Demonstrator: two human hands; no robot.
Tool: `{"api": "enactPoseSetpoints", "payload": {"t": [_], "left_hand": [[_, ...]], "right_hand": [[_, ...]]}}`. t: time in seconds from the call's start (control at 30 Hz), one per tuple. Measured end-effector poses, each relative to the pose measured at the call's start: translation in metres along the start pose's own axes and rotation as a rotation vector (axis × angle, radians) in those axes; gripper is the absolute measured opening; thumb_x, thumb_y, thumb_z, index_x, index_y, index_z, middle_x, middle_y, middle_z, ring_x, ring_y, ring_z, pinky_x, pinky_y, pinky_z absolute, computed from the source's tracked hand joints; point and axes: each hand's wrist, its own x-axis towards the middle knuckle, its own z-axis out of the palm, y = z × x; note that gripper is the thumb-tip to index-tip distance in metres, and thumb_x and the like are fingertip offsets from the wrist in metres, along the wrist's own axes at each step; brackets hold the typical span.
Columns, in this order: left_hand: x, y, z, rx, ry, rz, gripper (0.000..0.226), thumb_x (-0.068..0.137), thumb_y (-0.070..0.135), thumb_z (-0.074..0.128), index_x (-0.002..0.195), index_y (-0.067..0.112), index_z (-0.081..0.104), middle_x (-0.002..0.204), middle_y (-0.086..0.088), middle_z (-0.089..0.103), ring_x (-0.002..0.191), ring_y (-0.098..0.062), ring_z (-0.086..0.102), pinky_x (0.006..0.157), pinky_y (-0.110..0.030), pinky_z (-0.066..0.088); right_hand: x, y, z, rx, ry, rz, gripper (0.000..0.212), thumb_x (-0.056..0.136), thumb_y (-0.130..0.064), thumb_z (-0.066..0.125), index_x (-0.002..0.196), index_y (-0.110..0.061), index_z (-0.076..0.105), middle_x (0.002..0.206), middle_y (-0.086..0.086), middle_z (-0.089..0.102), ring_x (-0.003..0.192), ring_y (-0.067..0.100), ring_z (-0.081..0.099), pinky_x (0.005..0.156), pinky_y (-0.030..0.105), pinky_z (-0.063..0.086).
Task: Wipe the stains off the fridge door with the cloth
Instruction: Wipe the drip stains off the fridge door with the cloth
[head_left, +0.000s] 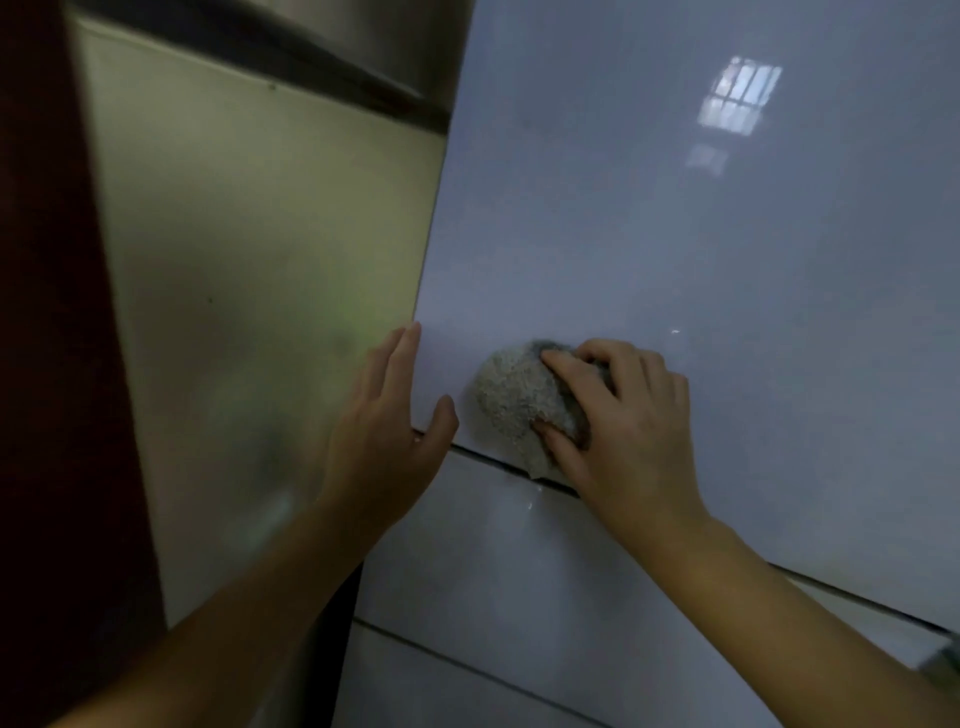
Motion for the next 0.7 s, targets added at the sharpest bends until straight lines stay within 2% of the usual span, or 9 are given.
{"api": "enactPoseSetpoints", "payload": {"t": [0.17,0.3,0.5,0.6,0.7], "left_hand": [[-0.005,-0.005,0.002,0.02,-0.014,0.022,0.069,0.093,0.036,0.051,0.153,0.005,0.037,0.149,-0.01,0.048,0.134,-0.021,0.047,0.102,-0.019,0.036],[-0.006,-0.005,0.002,0.012,-0.01,0.024,0.069,0.093,0.036,0.05,0.153,0.006,0.037,0.149,-0.01,0.049,0.134,-0.019,0.046,0.102,-0.016,0.033],[-0.004,-0.008,0.0,-0.047,-0.003,0.025,0.068,0.092,0.034,0.052,0.153,0.007,0.039,0.146,-0.009,0.049,0.131,-0.017,0.046,0.103,-0.01,0.028],[-0.003,-0.013,0.001,-0.044,-0.013,0.049,0.07,0.09,0.033,0.053,0.153,0.006,0.038,0.146,-0.01,0.05,0.131,-0.019,0.048,0.101,-0.011,0.031],[-0.005,-0.017,0.001,0.013,-0.046,0.065,0.08,0.084,0.04,0.054,0.154,0.006,0.036,0.149,-0.013,0.048,0.134,-0.021,0.044,0.099,-0.015,0.034]], "right_hand": [[-0.008,-0.012,0.012,-0.012,-0.035,-0.026,0.058,0.073,-0.032,0.086,0.126,-0.016,0.068,0.119,0.008,0.063,0.106,0.03,0.055,0.082,0.037,0.033],[-0.009,-0.011,0.009,-0.013,-0.063,-0.034,0.058,0.073,-0.031,0.087,0.126,-0.016,0.069,0.119,0.008,0.064,0.105,0.03,0.058,0.082,0.036,0.032],[0.031,-0.008,0.001,0.002,0.115,0.034,0.058,0.079,-0.037,0.08,0.131,-0.018,0.065,0.12,0.009,0.06,0.107,0.029,0.053,0.083,0.037,0.032],[0.036,-0.03,0.021,-0.004,0.101,0.019,0.055,0.081,-0.039,0.078,0.13,-0.017,0.065,0.121,0.01,0.061,0.107,0.03,0.055,0.083,0.039,0.036],[0.002,-0.039,0.041,-0.033,0.043,-0.006,0.052,0.083,-0.037,0.076,0.13,-0.018,0.066,0.122,0.01,0.063,0.107,0.031,0.058,0.083,0.04,0.039]]}}
